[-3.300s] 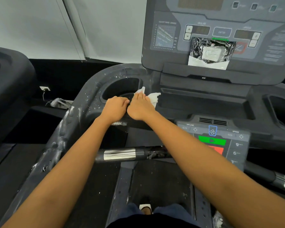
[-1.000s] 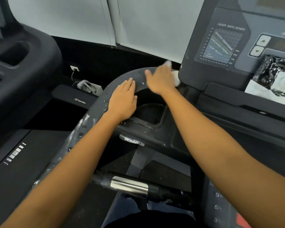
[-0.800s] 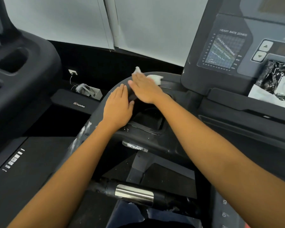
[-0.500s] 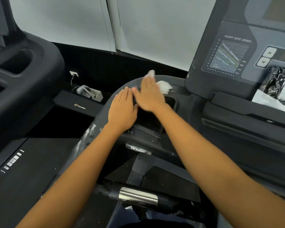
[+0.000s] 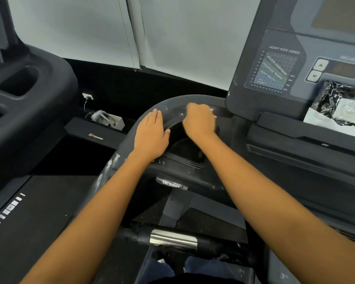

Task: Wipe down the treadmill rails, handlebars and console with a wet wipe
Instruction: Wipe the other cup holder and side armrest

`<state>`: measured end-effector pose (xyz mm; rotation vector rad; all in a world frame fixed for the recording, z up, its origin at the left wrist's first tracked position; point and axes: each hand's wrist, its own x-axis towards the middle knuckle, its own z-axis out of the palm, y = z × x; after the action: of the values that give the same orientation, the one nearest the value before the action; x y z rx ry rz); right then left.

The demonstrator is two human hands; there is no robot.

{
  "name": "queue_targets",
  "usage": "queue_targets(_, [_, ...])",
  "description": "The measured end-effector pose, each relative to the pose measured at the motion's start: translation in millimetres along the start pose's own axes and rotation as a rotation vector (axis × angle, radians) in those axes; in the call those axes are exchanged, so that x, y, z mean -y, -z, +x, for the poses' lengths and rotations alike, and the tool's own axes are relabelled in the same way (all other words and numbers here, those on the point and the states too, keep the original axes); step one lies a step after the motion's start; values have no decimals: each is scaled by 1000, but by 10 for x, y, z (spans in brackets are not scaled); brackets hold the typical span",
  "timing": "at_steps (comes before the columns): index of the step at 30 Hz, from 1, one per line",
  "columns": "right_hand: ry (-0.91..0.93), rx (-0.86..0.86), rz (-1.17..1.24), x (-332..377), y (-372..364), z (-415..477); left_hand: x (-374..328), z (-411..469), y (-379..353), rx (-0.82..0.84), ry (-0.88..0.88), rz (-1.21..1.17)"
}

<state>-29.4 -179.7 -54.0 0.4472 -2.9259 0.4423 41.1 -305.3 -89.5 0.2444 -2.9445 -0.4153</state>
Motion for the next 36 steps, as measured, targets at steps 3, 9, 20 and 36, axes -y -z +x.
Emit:
queue_targets(3, [258,45,128,354,-153,-88,32,8,24,13,-12,-75])
queue_targets(9, [1,-27,385,-273,-168,165,-13,-3,46,5,48,-60])
queue_targets(20, [135,7,187,82,-154,-76,32,21,72,0,33,-82])
queue_targets(36, [113,-44,234,73,-250,194,108,42,132,-23,11,-131])
